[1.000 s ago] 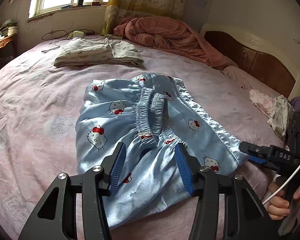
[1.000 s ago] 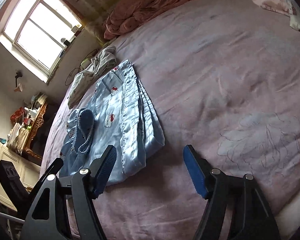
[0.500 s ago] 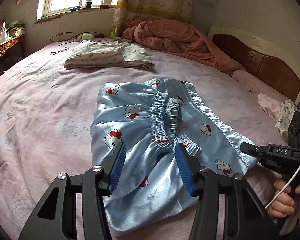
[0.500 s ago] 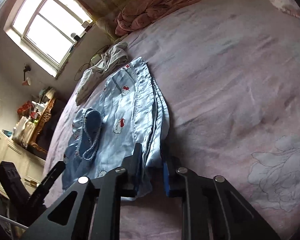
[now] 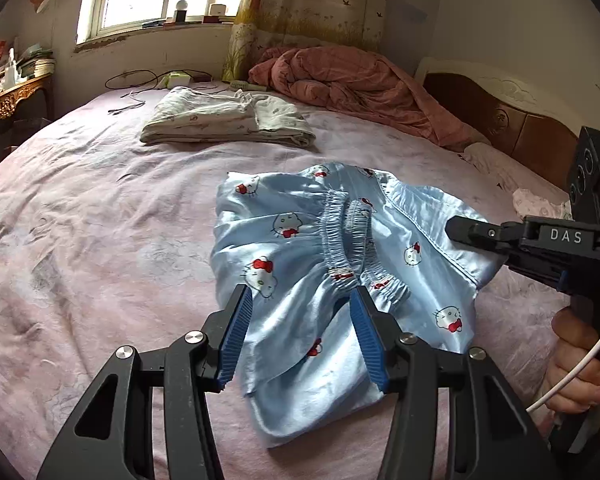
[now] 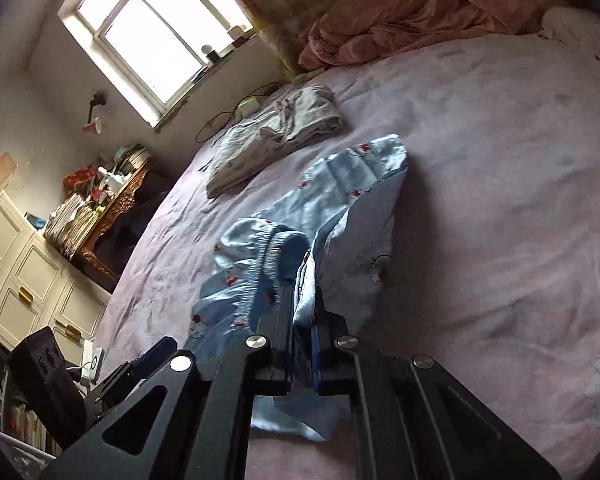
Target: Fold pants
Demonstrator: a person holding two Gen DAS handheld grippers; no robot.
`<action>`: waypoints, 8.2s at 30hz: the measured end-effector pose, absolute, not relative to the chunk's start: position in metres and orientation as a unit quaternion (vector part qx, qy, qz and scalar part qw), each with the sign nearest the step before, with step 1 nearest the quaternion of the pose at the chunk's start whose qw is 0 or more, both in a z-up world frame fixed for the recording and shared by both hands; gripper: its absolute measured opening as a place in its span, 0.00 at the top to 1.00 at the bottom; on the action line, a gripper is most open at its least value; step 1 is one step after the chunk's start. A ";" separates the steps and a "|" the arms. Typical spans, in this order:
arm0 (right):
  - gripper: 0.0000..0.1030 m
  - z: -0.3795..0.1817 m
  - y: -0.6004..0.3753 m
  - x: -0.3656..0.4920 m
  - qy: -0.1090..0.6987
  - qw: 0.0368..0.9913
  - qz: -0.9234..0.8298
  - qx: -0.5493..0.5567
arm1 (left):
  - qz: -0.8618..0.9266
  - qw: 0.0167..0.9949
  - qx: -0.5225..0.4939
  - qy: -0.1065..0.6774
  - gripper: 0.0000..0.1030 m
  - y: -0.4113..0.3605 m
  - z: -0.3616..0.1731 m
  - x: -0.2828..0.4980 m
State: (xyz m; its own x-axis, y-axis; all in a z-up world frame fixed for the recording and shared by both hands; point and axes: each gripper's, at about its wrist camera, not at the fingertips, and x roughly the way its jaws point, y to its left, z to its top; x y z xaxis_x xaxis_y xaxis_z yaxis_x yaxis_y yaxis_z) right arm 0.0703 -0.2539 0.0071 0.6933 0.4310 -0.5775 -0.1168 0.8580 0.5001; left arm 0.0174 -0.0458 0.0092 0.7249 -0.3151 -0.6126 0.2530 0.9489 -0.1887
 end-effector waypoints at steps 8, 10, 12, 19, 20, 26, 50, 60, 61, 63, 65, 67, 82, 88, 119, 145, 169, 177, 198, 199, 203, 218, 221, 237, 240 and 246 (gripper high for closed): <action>0.94 0.018 -0.166 0.080 0.375 0.884 0.230 0.157 | -0.127 0.930 -0.059 0.339 0.52 -0.006 0.007 0.014; 0.94 0.011 -0.148 0.081 0.391 0.873 0.248 0.151 | -0.124 0.930 -0.064 0.339 0.52 0.003 0.006 0.012; 0.94 -0.001 -0.138 0.085 0.412 0.857 0.264 0.162 | -0.121 0.930 -0.067 0.340 0.52 0.013 0.003 0.009; 0.94 -0.040 -0.132 0.102 0.471 0.812 0.264 0.219 | -0.219 0.906 -0.058 0.358 0.52 0.007 -0.007 0.001; 0.94 -0.042 -0.134 0.104 0.475 0.807 0.266 0.227 | -0.228 0.903 -0.054 0.359 0.52 0.001 -0.008 0.002; 0.94 -0.041 -0.138 0.108 0.481 0.793 0.279 0.248 | -0.229 0.907 -0.009 0.354 0.57 -0.034 -0.009 0.006; 0.33 -0.021 -0.263 0.131 0.426 0.827 0.149 0.336 | -0.188 0.925 -0.003 0.330 0.96 -0.046 0.007 0.008; 0.27 -0.050 -0.299 0.189 0.439 0.795 0.122 0.402 | -0.202 0.923 0.000 0.326 0.96 -0.047 0.009 0.000; 0.27 -0.051 -0.299 0.194 0.442 0.794 0.115 0.401 | -0.204 0.923 0.002 0.326 0.96 -0.048 0.010 -0.003; 0.27 -0.057 -0.300 0.204 0.455 0.786 0.108 0.405 | -0.203 0.923 0.000 0.327 0.96 -0.048 0.009 -0.005; 0.27 -0.064 -0.303 0.211 0.464 0.778 0.106 0.411 | -0.205 0.921 -0.007 0.332 0.96 -0.046 0.007 -0.005; 0.37 -0.068 -0.306 0.213 0.468 0.776 0.089 0.413 | -0.203 0.919 -0.012 0.337 0.96 -0.045 0.005 -0.003; 0.94 -0.048 -0.302 0.221 0.423 0.828 0.054 0.363 | -0.205 0.916 -0.016 0.344 0.96 -0.046 0.000 0.000; 0.18 -0.044 -0.296 0.239 0.458 0.804 0.060 0.375 | -0.208 0.916 -0.014 0.344 0.95 -0.048 0.000 -0.001; 0.97 0.030 -0.137 0.298 0.514 0.828 0.118 0.192 | -0.214 0.904 -0.053 0.367 0.95 -0.024 -0.012 -0.024; 0.18 0.082 -0.145 0.197 0.421 0.881 0.198 0.084 | -0.218 0.894 -0.118 0.373 0.63 0.009 0.001 0.013; 0.90 -0.011 -0.173 0.117 0.413 0.875 0.248 0.046 | -0.114 0.903 -0.033 0.412 1.00 -0.002 -0.024 -0.012; 0.90 -0.043 -0.164 0.123 0.469 0.851 0.236 0.034 | -0.127 0.916 -0.015 0.381 0.91 -0.003 0.000 -0.001; 0.90 -0.044 -0.173 0.193 0.474 0.851 0.216 0.063 | -0.121 0.877 -0.040 0.462 0.90 -0.021 -0.041 0.179; 0.90 -0.044 -0.174 0.192 0.476 0.850 0.218 0.065 | -0.125 0.877 -0.051 0.462 0.90 -0.017 -0.042 0.179; 0.90 -0.030 -0.176 0.179 0.463 0.856 0.225 0.057 | -0.100 0.888 -0.042 0.446 0.91 -0.010 -0.029 0.172; 0.90 -0.046 -0.172 0.115 0.482 0.846 0.223 0.044 | -0.119 0.893 -0.024 0.433 0.91 -0.017 -0.029 0.096; 0.90 -0.043 -0.179 0.097 0.481 0.846 0.227 0.040 | -0.131 0.901 -0.038 0.412 0.91 -0.009 -0.019 0.080; 0.44 -0.025 -0.239 0.012 0.391 0.876 0.169 0.229 | -0.098 0.927 -0.069 0.355 0.26 0.019 0.003 0.003; 0.41 -0.047 -0.242 0.005 0.403 0.855 0.146 0.292 | -0.101 0.920 -0.074 0.371 0.26 0.017 -0.008 0.001; 0.40 -0.073 -0.235 0.007 0.417 0.819 0.153 0.364 | -0.107 0.912 -0.100 0.384 0.26 0.021 -0.021 -0.004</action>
State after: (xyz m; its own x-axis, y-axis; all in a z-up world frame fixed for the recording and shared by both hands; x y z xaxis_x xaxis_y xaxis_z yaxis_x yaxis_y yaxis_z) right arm 0.0068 -0.2353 -0.0731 0.6054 0.5543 -0.5712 0.0521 0.6885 0.7233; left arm -0.0035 0.0208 -0.0211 0.6816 -0.2725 -0.6791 0.1189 0.9570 -0.2646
